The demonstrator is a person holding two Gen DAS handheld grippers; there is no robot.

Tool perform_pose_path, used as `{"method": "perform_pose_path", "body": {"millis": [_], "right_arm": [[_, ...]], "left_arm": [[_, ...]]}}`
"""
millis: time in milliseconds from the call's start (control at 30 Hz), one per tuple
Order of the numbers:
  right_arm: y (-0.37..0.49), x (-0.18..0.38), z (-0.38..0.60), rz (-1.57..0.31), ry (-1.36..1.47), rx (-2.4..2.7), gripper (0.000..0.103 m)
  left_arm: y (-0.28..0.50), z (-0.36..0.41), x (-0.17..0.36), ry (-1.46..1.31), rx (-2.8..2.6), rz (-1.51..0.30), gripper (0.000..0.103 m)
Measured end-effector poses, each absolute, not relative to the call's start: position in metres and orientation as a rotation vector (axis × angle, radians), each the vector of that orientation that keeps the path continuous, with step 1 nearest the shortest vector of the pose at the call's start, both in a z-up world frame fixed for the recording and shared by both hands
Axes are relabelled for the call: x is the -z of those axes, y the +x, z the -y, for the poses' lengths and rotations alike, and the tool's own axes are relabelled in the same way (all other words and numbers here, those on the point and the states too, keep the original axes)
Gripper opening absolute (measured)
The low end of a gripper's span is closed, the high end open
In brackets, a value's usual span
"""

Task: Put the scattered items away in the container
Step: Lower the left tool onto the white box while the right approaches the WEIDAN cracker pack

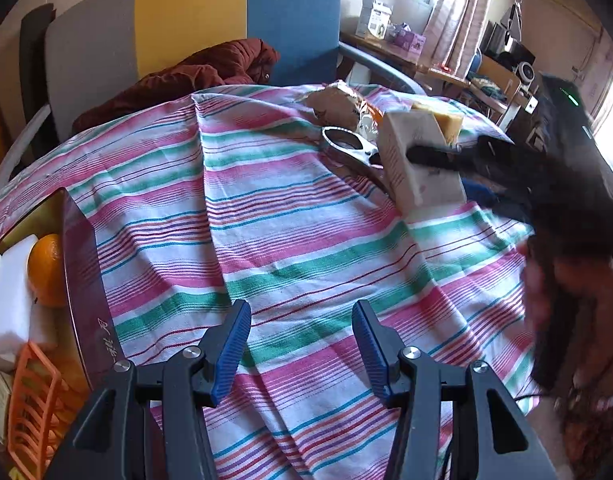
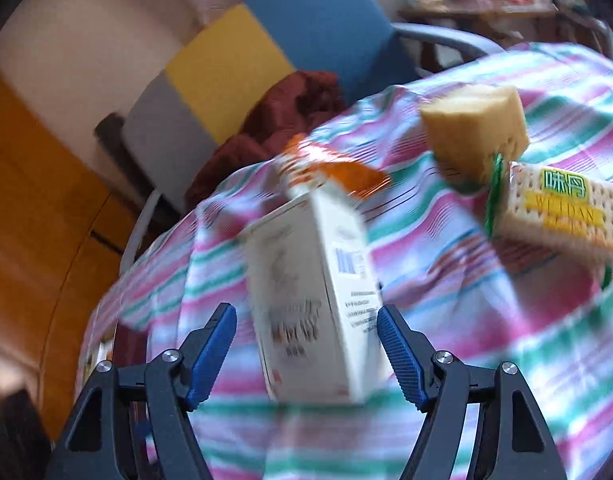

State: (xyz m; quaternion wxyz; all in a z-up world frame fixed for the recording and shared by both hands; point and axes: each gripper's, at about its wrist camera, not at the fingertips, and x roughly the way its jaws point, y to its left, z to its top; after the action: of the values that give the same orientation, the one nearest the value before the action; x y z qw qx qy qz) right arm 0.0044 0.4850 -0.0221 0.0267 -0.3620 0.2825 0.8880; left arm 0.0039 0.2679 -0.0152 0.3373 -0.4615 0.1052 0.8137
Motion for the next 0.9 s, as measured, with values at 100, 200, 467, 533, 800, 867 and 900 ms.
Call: {"method": "perform_pose_path", "body": {"millis": [100, 200, 467, 533, 800, 867, 900], "right_arm": [[0.022, 0.014, -0.460, -0.777, -1.116, -2.825, 0.075], [0.036, 0.006, -0.441, -0.792, -1.110, -2.925, 0.076], [0.074, -0.010, -0.461, -1.014, -0.832, -2.875, 0.079], [0.078, -0.006, -0.486, -1.095, -0.770, -2.748, 0.084], [0.036, 0.030, -0.528, -1.195, -0.958, -2.527, 0.082], [0.036, 0.034, -0.520, -1.211, -1.016, -2.586, 0.067], [0.036, 0.036, -0.511, -1.195, -1.054, -2.616, 0.063]], "left_arm": [[0.003, -0.264, 0.012, -1.189, -2.141, -0.239, 0.053], [0.002, -0.260, 0.009, -1.184, -2.158, -0.191, 0.053], [0.003, -0.258, -0.001, -1.137, -2.169, -0.153, 0.054], [0.005, -0.259, -0.002, -1.125, -2.156, -0.148, 0.054], [0.013, -0.265, -0.004, -1.100, -2.127, -0.169, 0.054], [0.013, -0.266, -0.005, -1.095, -2.135, -0.172, 0.054], [0.013, -0.266, -0.005, -1.095, -2.134, -0.162, 0.054]]}}
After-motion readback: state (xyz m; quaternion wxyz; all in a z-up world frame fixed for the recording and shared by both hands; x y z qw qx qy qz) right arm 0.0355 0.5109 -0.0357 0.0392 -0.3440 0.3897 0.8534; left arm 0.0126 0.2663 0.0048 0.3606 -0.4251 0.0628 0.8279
